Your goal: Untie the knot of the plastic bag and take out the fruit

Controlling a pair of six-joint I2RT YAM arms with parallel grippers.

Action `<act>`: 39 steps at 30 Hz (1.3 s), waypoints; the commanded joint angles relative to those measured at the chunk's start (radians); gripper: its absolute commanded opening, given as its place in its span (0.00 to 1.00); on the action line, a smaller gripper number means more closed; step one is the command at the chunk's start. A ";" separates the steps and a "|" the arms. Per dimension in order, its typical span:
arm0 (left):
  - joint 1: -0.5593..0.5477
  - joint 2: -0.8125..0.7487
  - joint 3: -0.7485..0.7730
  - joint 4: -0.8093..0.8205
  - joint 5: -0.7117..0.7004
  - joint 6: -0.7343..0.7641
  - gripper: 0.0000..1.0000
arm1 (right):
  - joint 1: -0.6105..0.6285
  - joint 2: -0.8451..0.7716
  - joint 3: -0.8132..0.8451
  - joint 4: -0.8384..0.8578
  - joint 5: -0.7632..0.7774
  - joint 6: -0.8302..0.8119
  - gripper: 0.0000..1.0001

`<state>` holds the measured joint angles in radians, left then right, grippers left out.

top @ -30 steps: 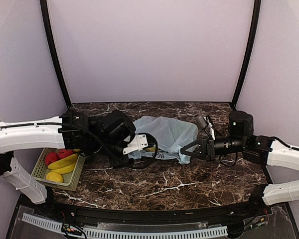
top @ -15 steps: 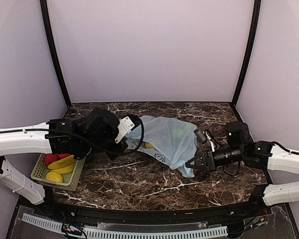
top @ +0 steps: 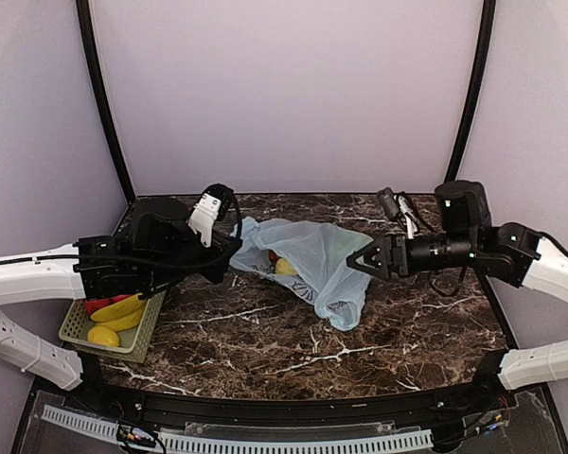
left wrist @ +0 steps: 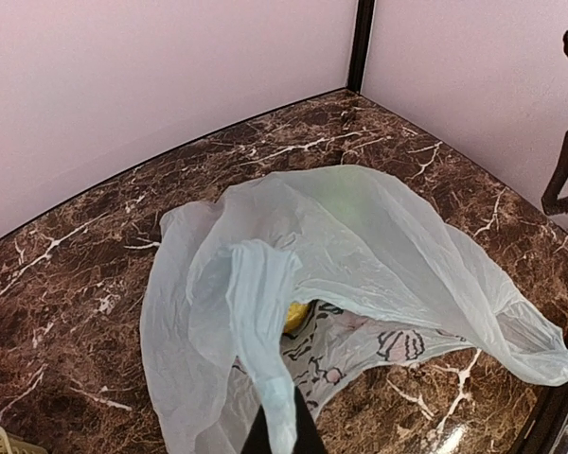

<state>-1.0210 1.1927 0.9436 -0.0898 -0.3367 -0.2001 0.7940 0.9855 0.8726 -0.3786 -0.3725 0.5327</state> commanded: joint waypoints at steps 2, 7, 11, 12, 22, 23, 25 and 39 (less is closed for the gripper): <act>0.014 -0.066 -0.036 0.047 0.036 -0.058 0.01 | 0.007 0.139 0.184 -0.104 0.200 -0.168 0.83; 0.030 -0.078 -0.045 0.055 0.055 -0.078 0.01 | 0.012 0.350 0.315 -0.079 0.206 -0.274 0.88; 0.039 -0.067 -0.032 0.040 0.070 -0.092 0.01 | 0.038 0.495 0.393 -0.040 0.253 -0.325 0.91; 0.040 -0.065 -0.027 0.036 0.071 -0.094 0.01 | 0.049 0.530 0.413 -0.034 0.271 -0.337 0.91; 0.051 -0.060 -0.004 0.014 0.089 -0.114 0.01 | 0.073 0.767 0.561 -0.018 0.442 -0.377 0.94; 0.051 -0.058 0.003 0.011 0.090 -0.112 0.01 | 0.072 0.781 0.569 -0.019 0.452 -0.378 0.94; 0.053 -0.056 0.009 0.002 0.089 -0.112 0.01 | 0.074 0.807 0.582 -0.019 0.480 -0.378 0.95; 0.062 -0.069 -0.004 -0.067 0.075 -0.104 0.01 | 0.031 0.823 0.635 -0.066 0.688 -0.295 0.71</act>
<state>-0.9657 1.1404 0.9325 -0.0898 -0.2504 -0.3107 0.8524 1.8626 1.4673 -0.4263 0.2245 0.1921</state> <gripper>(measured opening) 0.011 0.788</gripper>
